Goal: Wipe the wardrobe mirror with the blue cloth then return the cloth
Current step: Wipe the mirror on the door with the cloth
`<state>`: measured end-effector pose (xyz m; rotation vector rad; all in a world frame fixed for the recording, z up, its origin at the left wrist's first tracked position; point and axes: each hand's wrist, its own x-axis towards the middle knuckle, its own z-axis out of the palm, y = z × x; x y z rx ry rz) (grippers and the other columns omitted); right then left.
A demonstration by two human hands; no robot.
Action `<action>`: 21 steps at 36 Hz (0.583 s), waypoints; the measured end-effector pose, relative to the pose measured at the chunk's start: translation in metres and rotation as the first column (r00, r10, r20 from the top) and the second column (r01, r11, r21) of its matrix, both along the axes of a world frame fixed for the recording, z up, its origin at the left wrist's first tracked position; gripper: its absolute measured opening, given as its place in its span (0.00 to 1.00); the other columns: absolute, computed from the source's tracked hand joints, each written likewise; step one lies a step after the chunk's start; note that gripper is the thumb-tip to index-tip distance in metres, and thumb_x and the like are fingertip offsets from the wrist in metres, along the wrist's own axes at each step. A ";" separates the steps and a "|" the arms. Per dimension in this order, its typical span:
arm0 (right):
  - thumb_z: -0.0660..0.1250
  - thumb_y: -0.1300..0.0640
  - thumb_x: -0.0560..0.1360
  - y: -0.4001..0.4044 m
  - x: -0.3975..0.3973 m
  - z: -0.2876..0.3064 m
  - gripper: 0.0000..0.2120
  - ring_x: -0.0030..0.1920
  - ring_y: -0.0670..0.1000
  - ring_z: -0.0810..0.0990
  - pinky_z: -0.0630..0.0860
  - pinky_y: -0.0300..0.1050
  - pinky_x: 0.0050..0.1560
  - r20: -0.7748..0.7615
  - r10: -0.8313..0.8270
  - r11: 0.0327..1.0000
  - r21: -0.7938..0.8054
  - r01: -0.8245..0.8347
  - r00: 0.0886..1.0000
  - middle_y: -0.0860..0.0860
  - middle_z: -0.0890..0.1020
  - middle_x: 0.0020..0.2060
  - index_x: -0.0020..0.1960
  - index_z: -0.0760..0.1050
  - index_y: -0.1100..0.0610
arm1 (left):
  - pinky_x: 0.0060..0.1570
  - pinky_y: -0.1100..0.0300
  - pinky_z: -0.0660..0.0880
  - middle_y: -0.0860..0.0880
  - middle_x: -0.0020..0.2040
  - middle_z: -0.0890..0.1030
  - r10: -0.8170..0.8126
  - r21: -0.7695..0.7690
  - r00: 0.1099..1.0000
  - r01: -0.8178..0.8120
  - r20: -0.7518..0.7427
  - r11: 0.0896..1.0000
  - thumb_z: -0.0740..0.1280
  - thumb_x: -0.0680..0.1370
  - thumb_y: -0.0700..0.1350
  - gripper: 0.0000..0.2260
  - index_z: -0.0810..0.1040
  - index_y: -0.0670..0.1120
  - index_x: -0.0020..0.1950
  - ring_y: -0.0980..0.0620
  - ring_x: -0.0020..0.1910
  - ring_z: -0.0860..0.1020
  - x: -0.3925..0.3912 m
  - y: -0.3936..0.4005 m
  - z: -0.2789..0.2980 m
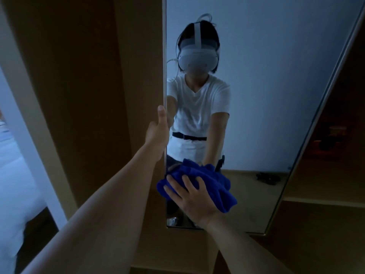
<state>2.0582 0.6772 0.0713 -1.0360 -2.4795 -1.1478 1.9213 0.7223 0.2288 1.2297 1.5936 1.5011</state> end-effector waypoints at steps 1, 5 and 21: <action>0.75 0.49 0.64 0.000 -0.001 -0.008 0.35 0.62 0.59 0.67 0.76 0.60 0.52 0.004 -0.005 1.000 -0.018 0.005 1.000 0.51 0.68 0.71 0.70 0.69 0.49 | 0.32 0.61 0.66 0.49 0.37 0.75 0.000 0.003 1.000 0.000 -0.001 1.000 0.43 0.76 0.69 0.35 0.76 0.42 0.54 0.54 0.34 0.73 0.000 0.002 -0.001; 0.75 0.50 0.64 -0.001 -0.006 -0.026 0.36 0.63 0.60 0.66 0.75 0.62 0.52 -0.022 -0.031 0.997 -0.066 0.029 0.999 0.52 0.67 0.71 0.70 0.69 0.51 | 0.36 0.62 0.71 0.45 0.39 0.78 -0.058 0.028 0.998 0.057 0.039 0.998 0.44 0.75 0.70 0.35 0.75 0.42 0.49 0.50 0.38 0.76 -0.002 0.004 -0.003; 0.70 0.50 0.69 0.006 -0.009 -0.043 0.28 0.62 0.57 0.64 0.74 0.58 0.55 0.009 -0.025 1.000 0.016 0.025 1.000 0.49 0.73 0.67 0.68 0.71 0.48 | 0.55 0.57 0.63 0.48 0.63 0.75 -0.158 -0.101 0.985 0.165 0.074 0.981 0.44 0.73 0.72 0.38 0.73 0.46 0.66 0.53 0.56 0.73 0.000 -0.007 -0.063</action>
